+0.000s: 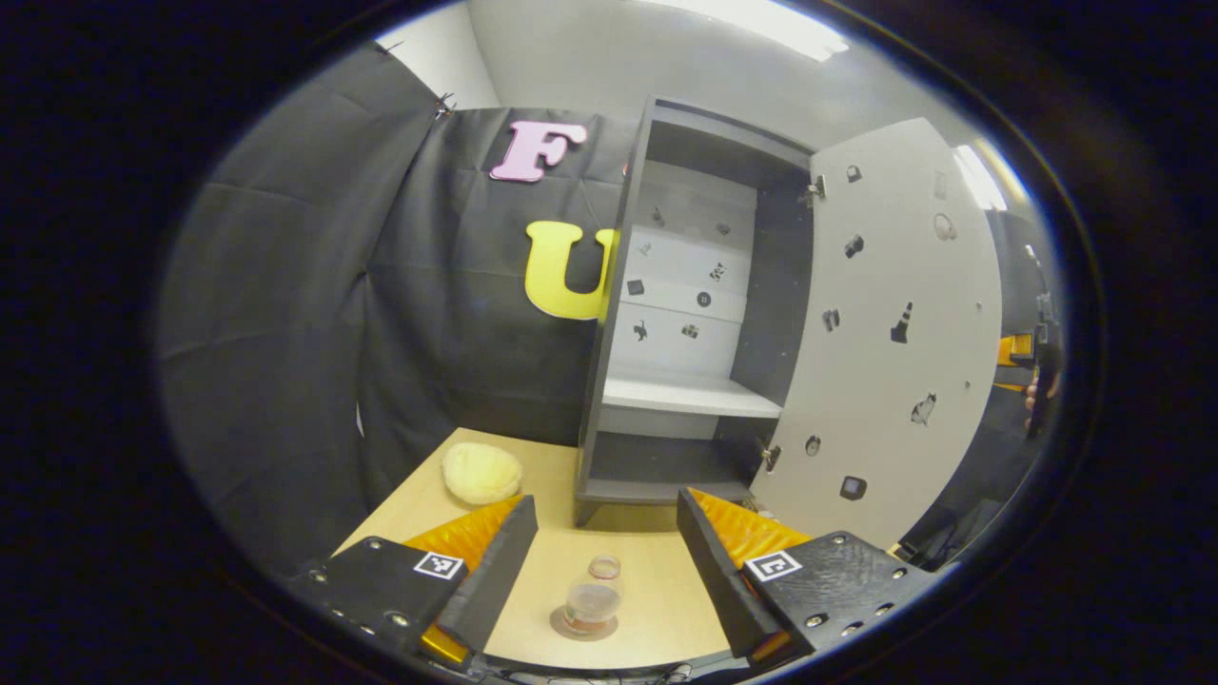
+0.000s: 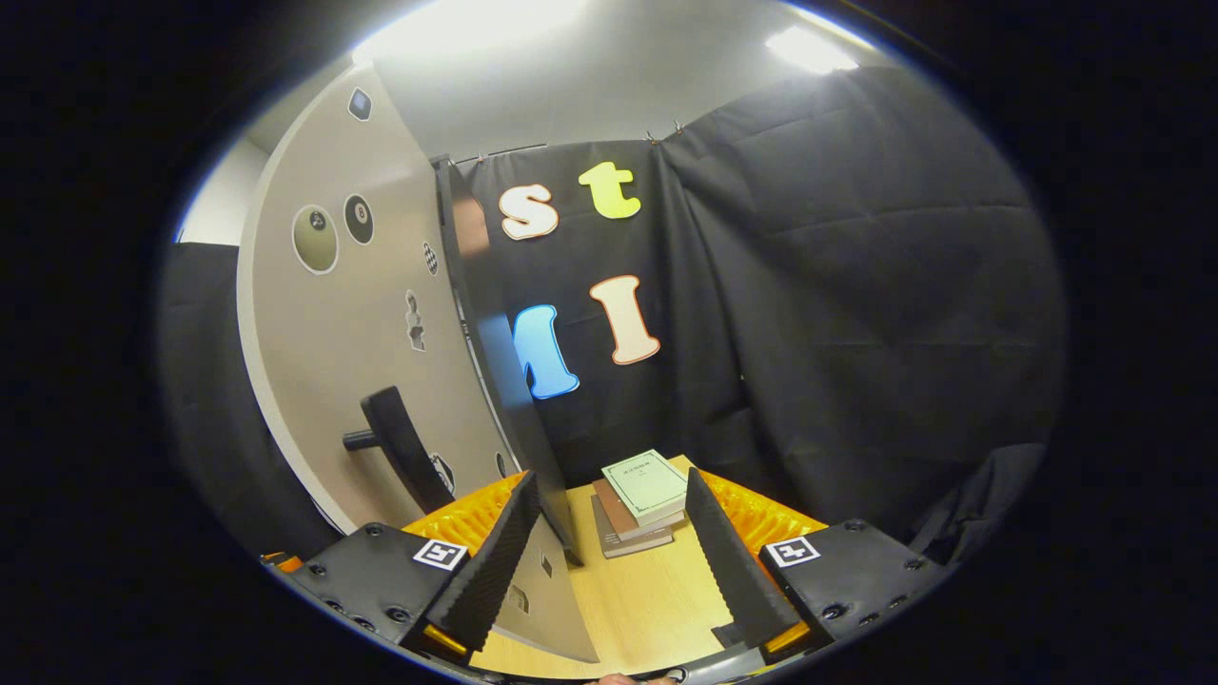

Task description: Open the cabinet door with the right hand, grasp the bottle in the cabinet with the left hand and place it on the coaster, then close the cabinet door with the right hand.

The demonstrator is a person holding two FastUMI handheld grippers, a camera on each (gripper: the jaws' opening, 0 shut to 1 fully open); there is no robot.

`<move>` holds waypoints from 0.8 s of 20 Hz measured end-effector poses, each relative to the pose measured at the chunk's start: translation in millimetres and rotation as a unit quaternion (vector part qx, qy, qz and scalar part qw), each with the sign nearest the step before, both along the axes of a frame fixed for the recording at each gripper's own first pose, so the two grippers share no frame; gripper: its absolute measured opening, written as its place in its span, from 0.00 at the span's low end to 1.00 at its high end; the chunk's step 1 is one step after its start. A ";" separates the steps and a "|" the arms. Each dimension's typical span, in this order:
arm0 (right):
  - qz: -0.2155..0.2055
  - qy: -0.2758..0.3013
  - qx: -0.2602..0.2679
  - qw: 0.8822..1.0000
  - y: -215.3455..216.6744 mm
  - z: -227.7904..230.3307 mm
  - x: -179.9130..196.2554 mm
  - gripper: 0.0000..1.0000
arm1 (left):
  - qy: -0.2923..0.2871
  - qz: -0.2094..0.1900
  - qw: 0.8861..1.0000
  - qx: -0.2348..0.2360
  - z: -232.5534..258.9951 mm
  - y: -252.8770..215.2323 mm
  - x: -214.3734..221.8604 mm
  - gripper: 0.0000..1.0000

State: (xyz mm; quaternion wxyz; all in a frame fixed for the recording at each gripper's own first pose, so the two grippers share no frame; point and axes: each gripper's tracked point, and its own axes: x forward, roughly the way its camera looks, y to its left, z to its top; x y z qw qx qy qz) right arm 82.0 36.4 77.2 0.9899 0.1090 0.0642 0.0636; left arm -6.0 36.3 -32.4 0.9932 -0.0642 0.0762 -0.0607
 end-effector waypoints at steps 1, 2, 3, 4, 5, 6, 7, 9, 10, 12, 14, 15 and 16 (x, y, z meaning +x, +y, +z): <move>0.009 -0.004 -0.003 1.000 8.0 3.3 1.0 0.98 | -0.001 0.004 1.000 0.002 0.6 3.5 -0.7 0.92; 0.010 -0.006 -0.012 1.000 9.8 4.7 2.3 0.98 | -0.001 0.007 1.000 0.004 -0.1 6.3 -1.7 0.88; 0.007 -0.015 -0.028 0.999 8.1 7.5 1.4 0.97 | -0.001 0.009 1.000 0.007 -0.9 7.9 -1.3 0.88; 0.005 -0.023 -0.041 0.999 6.8 10.4 2.5 0.97 | 0.000 0.010 1.000 0.008 -1.9 8.3 -1.9 0.88; 0.003 -0.026 -0.052 0.998 7.4 11.9 1.8 0.97 | 0.001 0.012 1.000 0.008 -3.1 8.9 -2.4 0.88; 0.003 -0.027 -0.066 0.997 9.3 11.3 0.7 0.97 | 0.002 0.013 1.000 0.007 -4.6 9.0 -3.5 0.89; 0.004 -0.031 -0.079 0.996 11.8 13.5 -0.3 0.97 | 0.003 0.014 1.000 0.007 -4.9 9.0 -4.5 0.88; 0.001 -0.037 -0.101 0.994 18.4 16.6 -0.6 0.97 | 0.004 0.016 1.000 0.008 -4.9 10.5 -4.9 0.88; 0.002 -0.040 -0.108 0.993 22.0 17.5 -1.7 0.96 | 0.005 0.015 1.000 0.009 -5.8 10.0 -4.4 0.88; 0.010 -0.035 -0.104 0.994 32.8 15.0 -4.9 0.96 | 0.004 0.013 1.000 0.007 -5.1 9.4 -2.3 0.89; 0.024 -0.030 -0.092 0.995 46.9 13.2 -9.4 0.96 | 0.007 0.012 1.000 0.005 -7.6 9.6 0.5 0.89; 0.032 -0.028 -0.089 0.995 54.9 13.0 -11.3 0.97 | 0.008 0.014 1.000 0.004 -8.7 10.8 1.1 0.89; 0.042 -0.028 -0.090 0.995 62.3 13.2 -13.0 0.97 | 0.008 0.014 1.000 0.003 -9.8 12.2 1.0 0.89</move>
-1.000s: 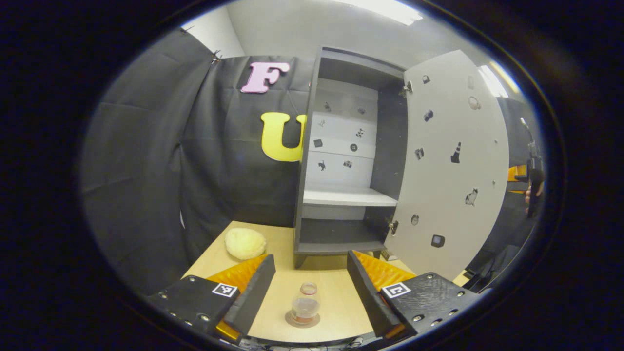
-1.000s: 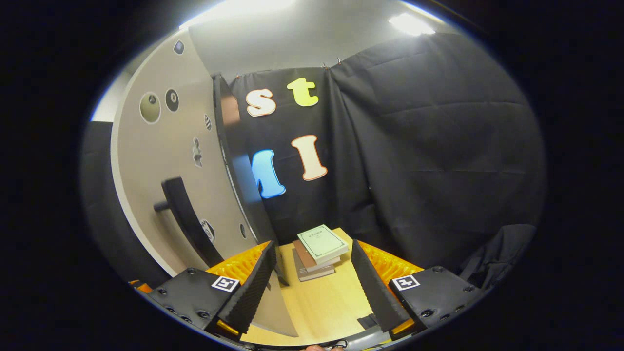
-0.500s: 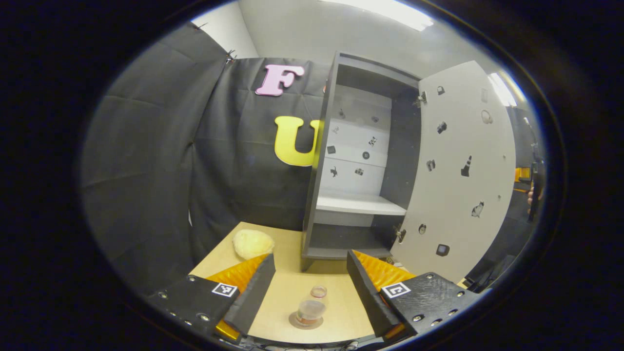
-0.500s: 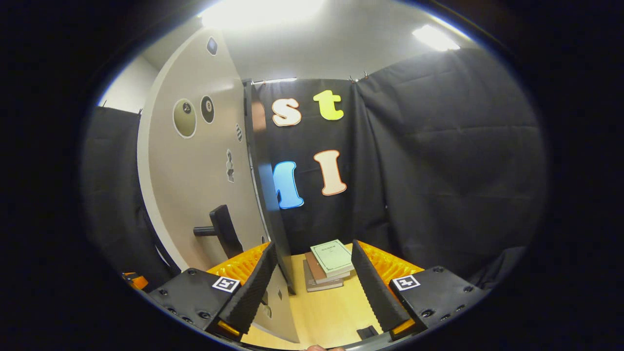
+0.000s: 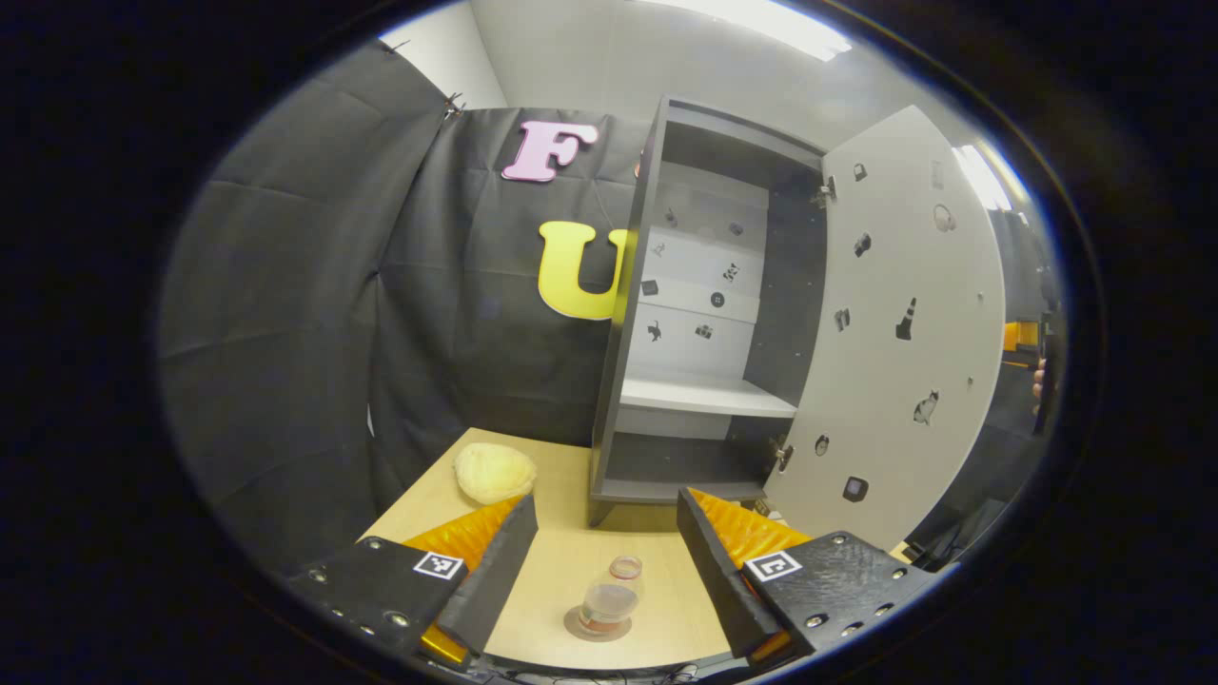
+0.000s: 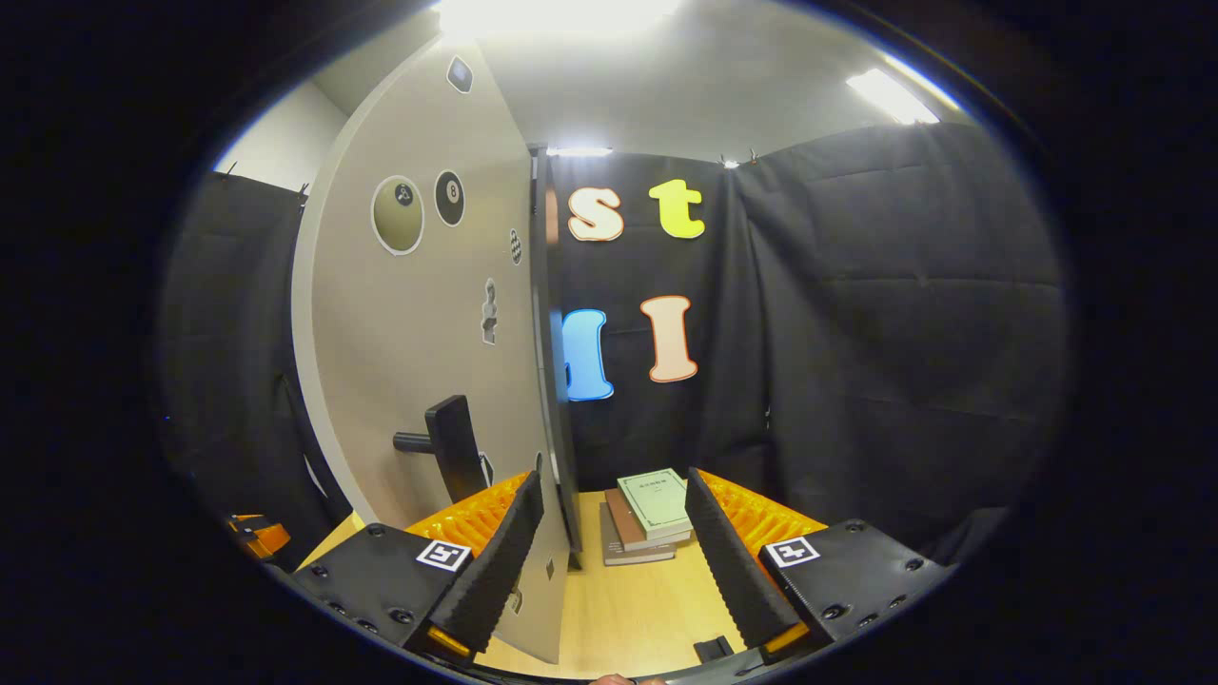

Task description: Open the cabinet door with the right hand, grasp the bottle in the cabinet with the left hand and place it on the coaster, then close the cabinet door with the right hand.

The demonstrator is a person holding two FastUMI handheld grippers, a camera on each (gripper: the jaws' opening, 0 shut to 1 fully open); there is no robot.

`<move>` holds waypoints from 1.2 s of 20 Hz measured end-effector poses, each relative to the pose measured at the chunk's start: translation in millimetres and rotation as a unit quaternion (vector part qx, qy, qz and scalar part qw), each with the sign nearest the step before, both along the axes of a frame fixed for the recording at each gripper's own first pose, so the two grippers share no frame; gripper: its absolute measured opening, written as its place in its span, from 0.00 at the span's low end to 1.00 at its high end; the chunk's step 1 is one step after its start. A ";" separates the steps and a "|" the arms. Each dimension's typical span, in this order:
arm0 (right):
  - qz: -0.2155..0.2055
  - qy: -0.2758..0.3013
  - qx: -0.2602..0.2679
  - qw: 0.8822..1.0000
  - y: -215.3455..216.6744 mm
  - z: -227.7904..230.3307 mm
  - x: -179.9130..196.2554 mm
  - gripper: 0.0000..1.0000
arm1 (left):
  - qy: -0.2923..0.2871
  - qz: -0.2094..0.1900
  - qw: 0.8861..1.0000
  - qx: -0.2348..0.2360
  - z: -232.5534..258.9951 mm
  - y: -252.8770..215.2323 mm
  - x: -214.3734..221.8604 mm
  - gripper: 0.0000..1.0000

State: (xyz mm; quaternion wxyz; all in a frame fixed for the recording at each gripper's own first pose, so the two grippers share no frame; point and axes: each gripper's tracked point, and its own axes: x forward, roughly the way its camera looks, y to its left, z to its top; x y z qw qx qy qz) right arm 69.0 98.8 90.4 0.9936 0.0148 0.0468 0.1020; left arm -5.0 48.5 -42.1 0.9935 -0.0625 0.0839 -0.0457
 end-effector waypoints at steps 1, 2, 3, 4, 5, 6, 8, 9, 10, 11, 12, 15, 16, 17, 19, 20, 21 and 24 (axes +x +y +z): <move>0.012 0.001 -0.004 1.000 9.3 0.8 -1.6 0.96 | -0.001 0.001 1.000 -0.001 0.3 0.9 -0.6 0.89; 0.023 0.003 -0.008 1.000 18.0 0.9 -2.5 0.97 | -0.002 0.003 1.000 -0.002 0.4 2.3 -0.9 0.92; 0.030 0.004 -0.013 0.999 25.1 2.0 -2.4 0.97 | -0.003 0.005 1.000 -0.002 0.5 4.4 -1.2 0.92; 0.037 0.002 -0.017 0.999 32.4 3.2 -2.6 0.97 | -0.002 0.006 1.000 -0.003 -1.1 6.5 -2.2 0.89; 0.043 0.002 -0.017 0.999 39.8 4.1 -2.6 0.97 | 0.001 0.010 1.000 -0.004 -2.2 9.7 -3.0 0.88; 0.048 0.007 -0.013 0.999 48.1 2.2 -1.7 0.97 | 0.001 0.015 1.000 -0.004 -1.0 13.2 -2.9 0.88; 0.063 0.015 -0.003 0.998 67.0 -0.4 -4.3 0.96 | 0.000 0.025 1.000 -0.001 0.4 22.4 -6.3 0.89; 0.067 0.015 -0.001 0.998 74.9 -0.4 -3.8 0.96 | 0.000 0.030 1.000 0.001 1.1 27.3 -7.7 0.89; 0.073 0.016 0.000 0.997 82.8 -1.2 -3.4 0.96 | 0.002 0.034 0.999 0.004 -0.1 31.3 -10.2 0.89; 0.081 0.018 0.002 0.997 91.3 -1.4 -2.4 0.96 | 0.004 0.039 0.999 0.008 -1.1 36.8 -13.1 0.89; 0.087 0.019 0.006 0.996 100.1 -2.6 -0.4 0.97 | 0.005 0.045 0.999 0.012 -1.3 42.0 -15.1 0.89; 0.109 0.025 0.022 0.993 127.6 -1.5 11.5 0.96 | 0.002 0.061 0.998 0.021 2.0 58.7 -20.4 0.89; 0.118 0.027 0.027 0.992 139.1 -3.4 13.2 0.96 | 0.002 0.066 0.998 0.022 2.3 62.1 -18.8 0.89; 0.126 0.029 0.030 0.991 151.4 -4.0 14.5 0.96 | 0.002 0.070 0.997 0.022 4.2 67.1 -18.8 0.89; 0.145 0.031 0.033 0.988 177.6 -4.6 17.3 0.96 | 0.000 0.077 0.997 0.024 7.3 76.4 -21.0 0.89; 0.157 0.034 0.034 0.986 190.6 -5.4 18.4 0.96 | -0.001 0.082 0.996 0.026 6.6 80.3 -21.0 0.89; 0.173 0.036 0.036 0.984 204.6 -4.4 17.2 0.96 | -0.001 0.086 0.996 0.028 7.1 84.0 -22.3 0.89; 0.206 0.030 0.040 0.977 232.8 4.6 15.2 0.98 | 0.000 0.097 0.995 0.034 7.9 90.9 -23.4 0.89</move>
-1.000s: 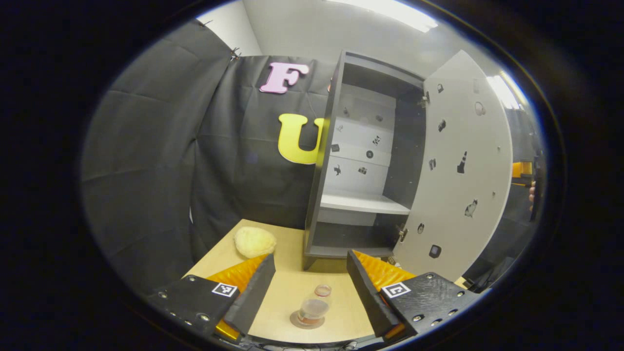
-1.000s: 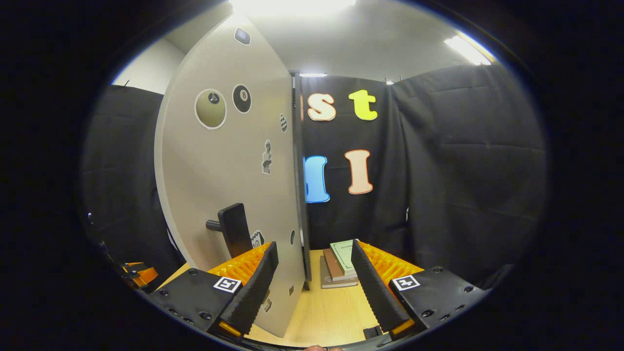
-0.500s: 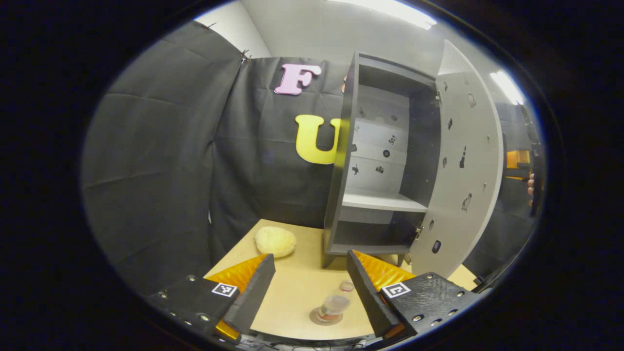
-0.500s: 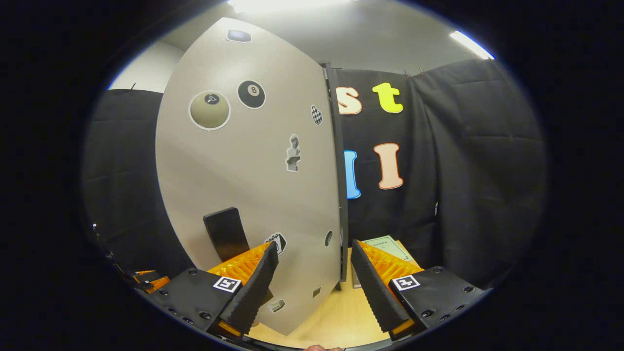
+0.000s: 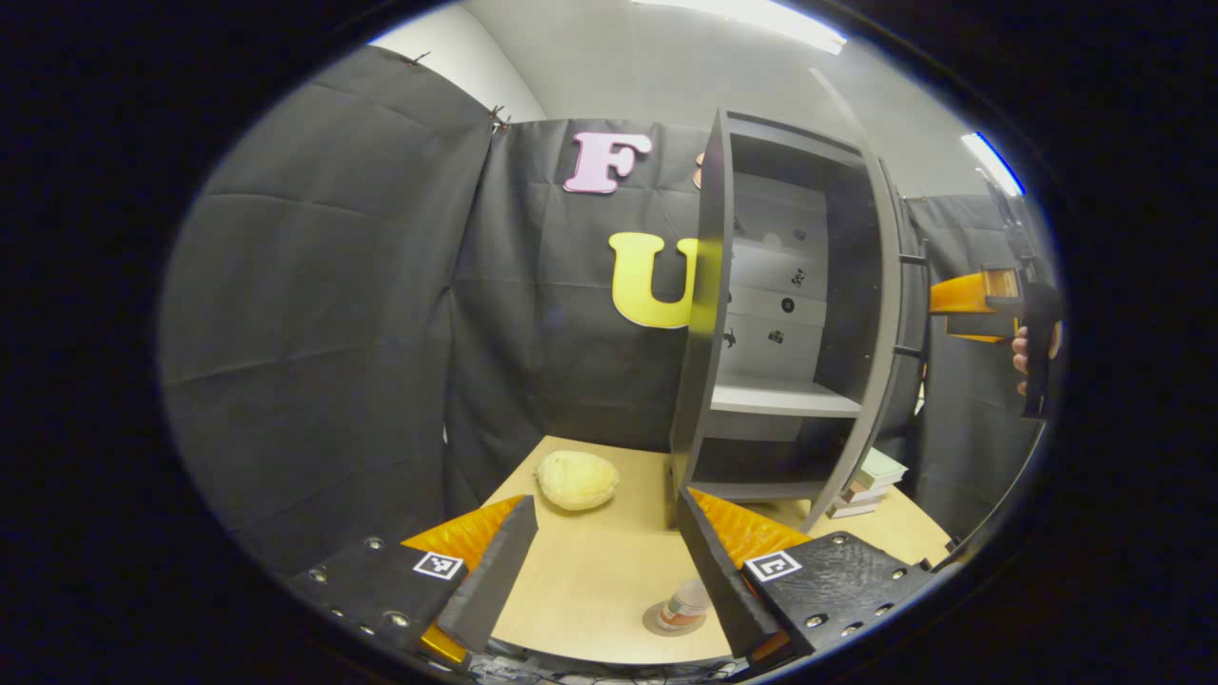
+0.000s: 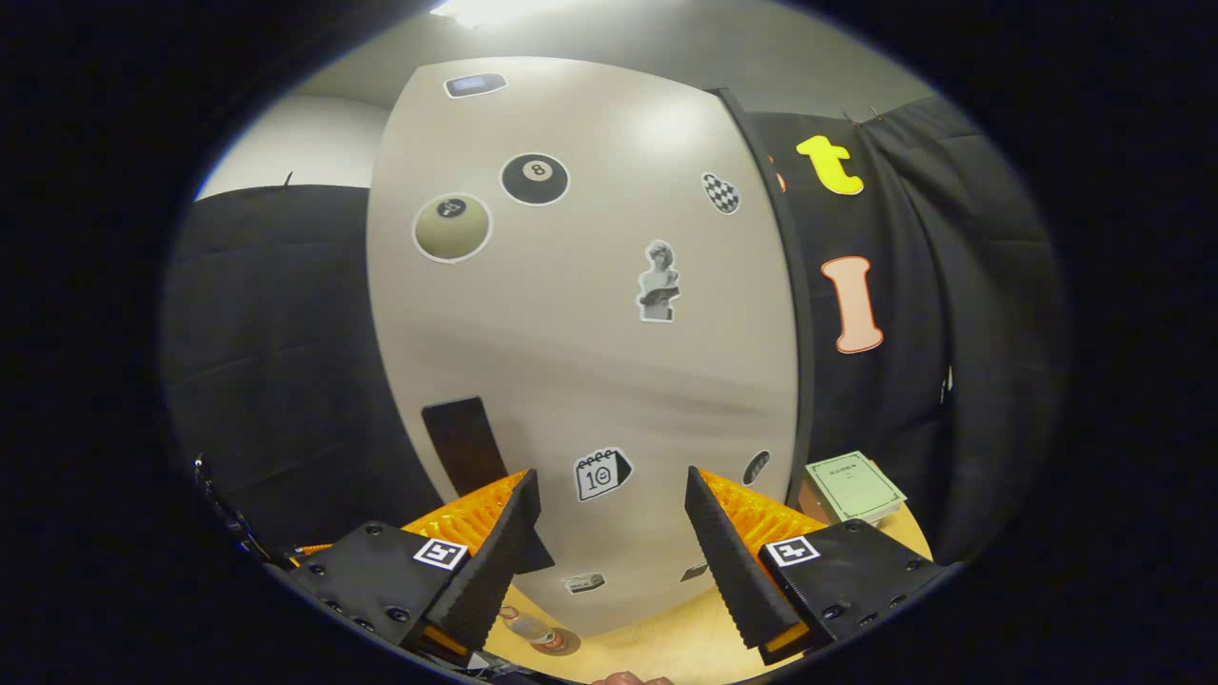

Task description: Open the cabinet door with the right hand, grasp the bottle in the cabinet with the left hand and place it on the coaster, then close the cabinet door with the right hand.

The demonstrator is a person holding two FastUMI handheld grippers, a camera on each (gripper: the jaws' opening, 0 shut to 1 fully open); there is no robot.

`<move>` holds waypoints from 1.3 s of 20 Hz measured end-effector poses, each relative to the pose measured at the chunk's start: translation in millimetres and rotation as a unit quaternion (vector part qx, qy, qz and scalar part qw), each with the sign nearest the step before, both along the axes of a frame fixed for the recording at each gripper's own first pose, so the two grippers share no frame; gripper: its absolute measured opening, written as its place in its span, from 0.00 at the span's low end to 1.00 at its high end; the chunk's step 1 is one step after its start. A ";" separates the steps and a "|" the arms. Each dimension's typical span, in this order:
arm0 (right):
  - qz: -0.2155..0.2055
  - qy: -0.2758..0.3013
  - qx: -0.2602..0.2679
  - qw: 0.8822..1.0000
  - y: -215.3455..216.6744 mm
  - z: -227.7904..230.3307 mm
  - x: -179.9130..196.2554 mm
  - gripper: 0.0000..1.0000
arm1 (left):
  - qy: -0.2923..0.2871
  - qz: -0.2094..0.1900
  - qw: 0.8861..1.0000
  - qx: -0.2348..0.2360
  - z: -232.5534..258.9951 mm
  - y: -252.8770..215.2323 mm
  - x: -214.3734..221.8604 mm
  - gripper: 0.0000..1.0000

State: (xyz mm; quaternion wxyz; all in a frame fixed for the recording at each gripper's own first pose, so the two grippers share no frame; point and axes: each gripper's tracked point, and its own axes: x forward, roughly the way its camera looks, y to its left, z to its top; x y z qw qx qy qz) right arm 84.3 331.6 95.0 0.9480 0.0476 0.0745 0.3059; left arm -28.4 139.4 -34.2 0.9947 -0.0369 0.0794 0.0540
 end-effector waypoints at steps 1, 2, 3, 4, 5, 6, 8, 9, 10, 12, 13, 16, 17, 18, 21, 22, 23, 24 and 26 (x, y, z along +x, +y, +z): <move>-0.002 -0.010 -0.004 1.000 -0.2 4.3 0.5 0.98 | 0.000 0.004 1.000 0.000 -0.2 -0.1 0.0 0.89; -0.005 -0.017 -0.011 1.000 -3.4 6.3 2.4 0.98 | 0.000 0.005 1.000 -0.002 -0.7 -0.5 -0.2 0.89; -0.009 -0.020 -0.017 1.000 -7.9 3.0 0.7 0.98 | 0.000 0.004 1.000 -0.004 -0.7 -1.1 -0.6 0.89; -0.012 -0.020 -0.022 0.999 -13.5 1.3 -1.3 0.98 | 0.000 0.002 1.000 -0.007 -1.7 -1.3 -0.4 0.89; -0.018 -0.019 -0.025 0.999 -18.8 0.2 -1.9 0.98 | 0.000 -0.001 1.000 -0.010 -1.8 -2.0 -0.3 0.89; -0.026 -0.017 -0.027 0.999 -25.7 -1.0 -2.4 0.98 | 0.000 -0.005 1.000 -0.013 -2.2 -3.0 -0.4 0.89; -0.047 -0.018 -0.030 0.998 -43.1 -2.2 1.0 0.98 | -0.003 -0.016 1.000 -0.019 -2.1 -5.8 0.1 0.89; -0.058 -0.020 -0.032 0.998 -53.9 -3.6 2.8 0.98 | -0.004 -0.022 0.999 -0.022 -0.7 -8.2 0.5 0.89; -0.071 -0.021 -0.034 0.997 -65.0 -5.9 4.7 0.98 | -0.006 -0.029 0.999 -0.024 2.9 -10.9 -0.6 0.89; -0.097 -0.026 -0.032 0.994 -89.6 -7.0 9.4 0.98 | -0.012 -0.037 0.999 -0.016 17.9 -29.1 4.5 0.89; -0.106 -0.027 -0.028 0.994 -101.6 -6.6 12.5 0.98 | -0.017 -0.034 0.999 -0.005 23.8 -37.1 11.5 0.89; -0.133 -0.041 -0.018 0.990 -137.4 -6.4 25.4 0.98 | -0.029 -0.024 0.999 0.032 41.8 -44.0 23.3 0.88; -0.141 -0.047 -0.018 0.989 -150.4 -6.1 29.4 0.98 | -0.031 -0.025 0.998 0.041 47.9 -51.4 25.0 0.88; -0.147 -0.050 -0.019 0.988 -162.2 -7.2 33.2 0.98 | -0.036 -0.022 0.998 0.047 54.5 -59.8 27.9 0.88; -0.159 -0.063 -0.018 0.985 -195.4 -10.1 39.5 0.98 | -0.041 -0.029 0.998 0.037 64.3 -95.4 39.5 0.89; -0.165 -0.060 -0.014 0.984 -206.7 -13.8 41.8 0.97 | -0.039 -0.033 0.998 0.036 65.1 -107.6 42.7 0.89; -0.171 -0.058 -0.010 0.983 -217.7 -17.6 42.5 0.98 | -0.043 -0.032 0.998 0.040 70.1 -117.4 42.8 0.89; -0.176 -0.060 -0.011 0.982 -228.3 -20.5 43.5 0.98 | -0.049 -0.030 0.997 0.043 76.2 -126.4 43.8 0.92; -0.189 -0.063 -0.028 0.980 -252.5 -29.9 44.5 0.98 | -0.058 -0.034 0.997 0.048 86.0 -148.7 44.0 0.88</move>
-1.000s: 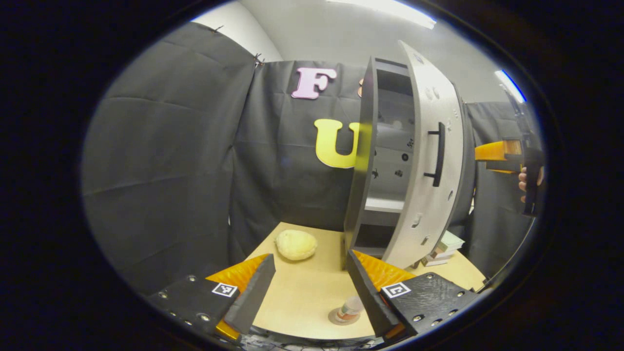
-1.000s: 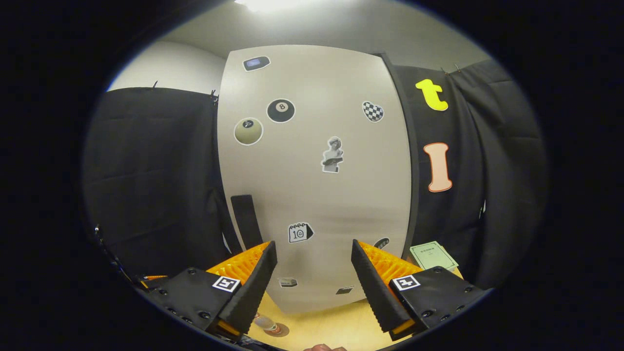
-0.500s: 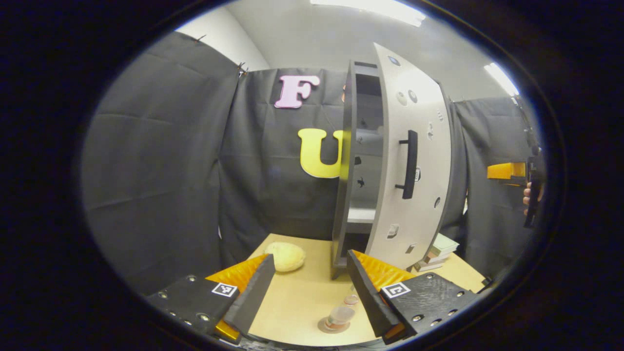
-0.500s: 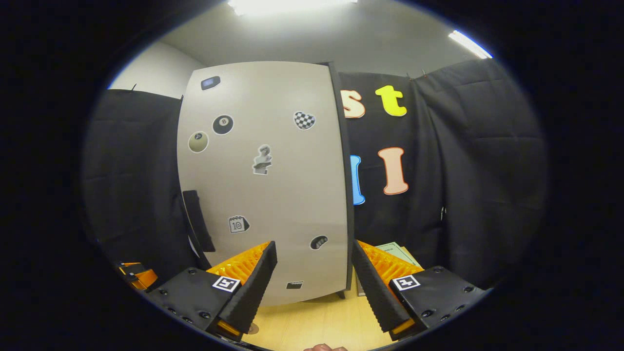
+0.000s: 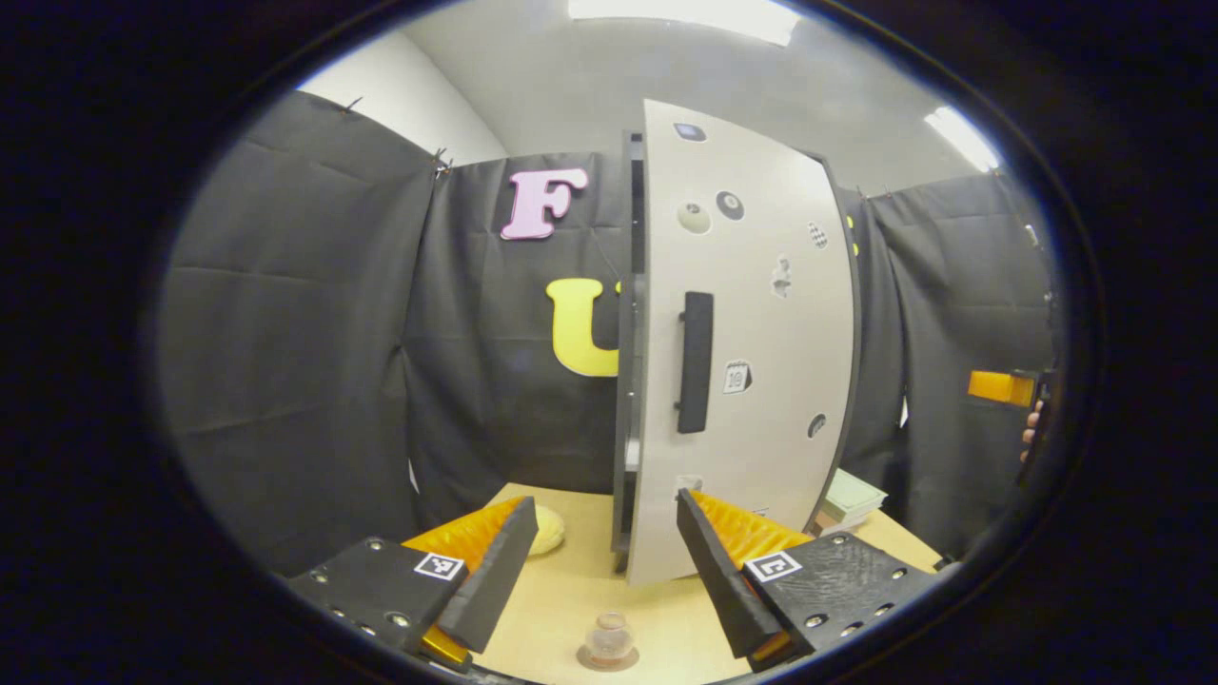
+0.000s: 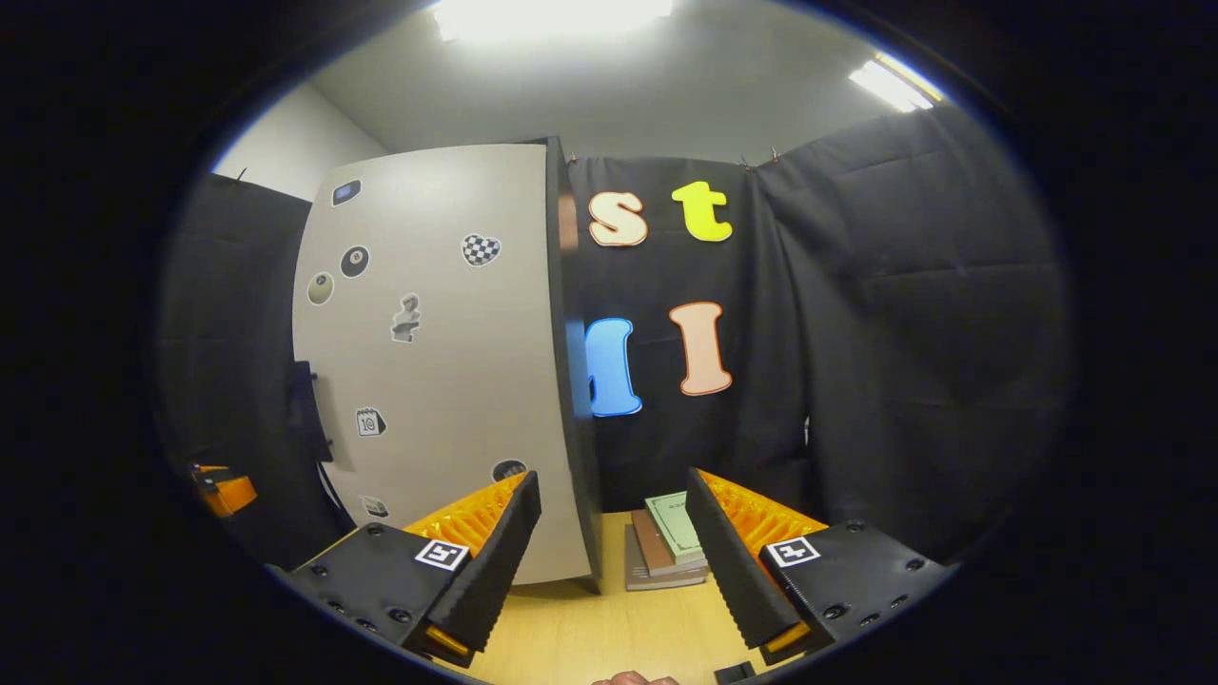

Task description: Open the cabinet door with the right hand, grasp the bottle in the cabinet with the left hand and place it on the coaster, then close the cabinet door with the right hand.

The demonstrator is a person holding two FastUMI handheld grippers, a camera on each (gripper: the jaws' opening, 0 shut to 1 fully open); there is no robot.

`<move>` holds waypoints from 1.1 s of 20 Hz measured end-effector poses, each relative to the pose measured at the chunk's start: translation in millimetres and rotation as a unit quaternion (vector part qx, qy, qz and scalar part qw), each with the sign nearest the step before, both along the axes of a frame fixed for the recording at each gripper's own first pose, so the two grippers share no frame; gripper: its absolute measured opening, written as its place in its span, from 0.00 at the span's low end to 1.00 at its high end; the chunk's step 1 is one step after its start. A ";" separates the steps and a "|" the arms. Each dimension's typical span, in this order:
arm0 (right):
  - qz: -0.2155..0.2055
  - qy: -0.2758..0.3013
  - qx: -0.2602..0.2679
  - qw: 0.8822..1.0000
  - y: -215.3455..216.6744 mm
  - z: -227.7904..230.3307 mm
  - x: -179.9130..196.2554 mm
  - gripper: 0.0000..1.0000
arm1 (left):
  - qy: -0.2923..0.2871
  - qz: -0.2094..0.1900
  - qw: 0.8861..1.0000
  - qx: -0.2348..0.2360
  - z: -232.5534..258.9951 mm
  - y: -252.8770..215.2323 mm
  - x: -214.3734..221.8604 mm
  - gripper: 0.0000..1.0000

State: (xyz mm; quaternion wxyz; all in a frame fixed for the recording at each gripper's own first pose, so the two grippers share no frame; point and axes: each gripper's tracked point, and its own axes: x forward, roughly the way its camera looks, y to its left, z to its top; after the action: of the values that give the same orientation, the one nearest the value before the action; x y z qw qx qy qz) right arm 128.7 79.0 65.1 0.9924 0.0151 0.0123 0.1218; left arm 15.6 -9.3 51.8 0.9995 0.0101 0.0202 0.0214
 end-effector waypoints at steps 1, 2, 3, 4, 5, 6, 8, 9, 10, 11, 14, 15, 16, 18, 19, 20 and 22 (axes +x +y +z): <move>-0.002 -0.002 -0.003 1.000 -8.9 -2.5 0.8 0.98 | -0.004 -0.001 1.000 0.004 4.1 -10.7 0.0 0.88; 0.000 -0.004 -0.004 1.000 -13.7 -4.6 2.2 0.98 | -0.006 0.000 1.000 0.008 6.8 -19.4 0.6 0.88; 0.003 -0.004 -0.004 1.000 -18.6 -8.1 2.5 0.98 | -0.005 0.004 1.000 0.008 7.1 -27.2 1.4 0.88; 0.007 -0.003 -0.006 1.000 -22.7 -12.3 3.0 0.98 | -0.003 0.005 1.000 0.004 5.7 -36.9 2.9 0.88; 0.012 0.000 -0.010 1.000 -26.1 -17.2 1.7 0.98 | -0.003 0.004 1.000 -0.003 5.7 -45.4 2.4 0.88; 0.018 -0.002 -0.013 1.000 -28.2 -20.7 1.6 0.98 | -0.004 0.004 1.000 -0.008 4.7 -52.7 3.3 0.89; 0.024 -0.002 -0.017 1.000 -32.1 -28.6 -0.1 0.97 | 0.001 0.009 1.000 -0.014 3.1 -61.2 3.4 0.88; 0.027 0.003 -0.018 0.999 -30.2 -32.8 -0.6 0.98 | 0.003 0.005 1.000 -0.016 3.8 -66.3 2.5 0.88; 0.029 0.007 -0.016 0.999 -29.4 -36.3 -1.8 0.98 | 0.002 -0.001 1.000 -0.018 6.1 -69.9 1.3 0.88; 0.030 0.008 -0.012 0.999 -28.0 -38.4 -3.8 0.98 | 0.000 -0.004 1.000 -0.020 9.5 -68.8 2.1 0.89; 0.029 0.013 -0.005 0.999 -23.1 -44.4 -6.3 0.98 | -0.015 0.007 1.000 -0.023 19.6 -50.8 10.9 0.88; 0.025 0.014 -0.007 1.000 -22.6 -44.3 -5.4 0.98 | -0.018 0.011 0.999 -0.024 23.5 -42.9 13.5 0.88; 0.020 0.014 -0.009 1.000 -22.2 -42.8 -3.4 0.98 | -0.021 0.013 0.999 -0.024 25.8 -37.1 17.0 0.88; 0.015 0.005 -0.012 1.000 -20.3 -35.9 0.1 0.98 | -0.030 0.014 0.999 -0.021 31.2 -24.4 21.1 0.91; 0.014 0.000 -0.015 1.000 -19.0 -32.5 1.8 0.98 | -0.031 0.014 0.999 -0.020 32.5 -17.2 22.5 0.88; 0.014 -0.001 -0.020 1.000 -17.6 -32.1 3.7 0.98 | -0.032 0.013 0.999 -0.019 32.9 -11.8 22.9 0.88; 0.010 0.001 -0.028 1.000 -16.6 -30.9 2.0 0.98 | -0.035 0.008 0.999 -0.019 34.9 1.0 18.7 0.91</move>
State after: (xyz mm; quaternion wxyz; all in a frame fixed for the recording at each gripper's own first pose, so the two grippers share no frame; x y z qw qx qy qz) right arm 130.7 62.4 34.2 0.9912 -0.0124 0.0170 0.1309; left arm 34.3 -8.3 86.7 0.9994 -0.0099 -0.0144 0.0290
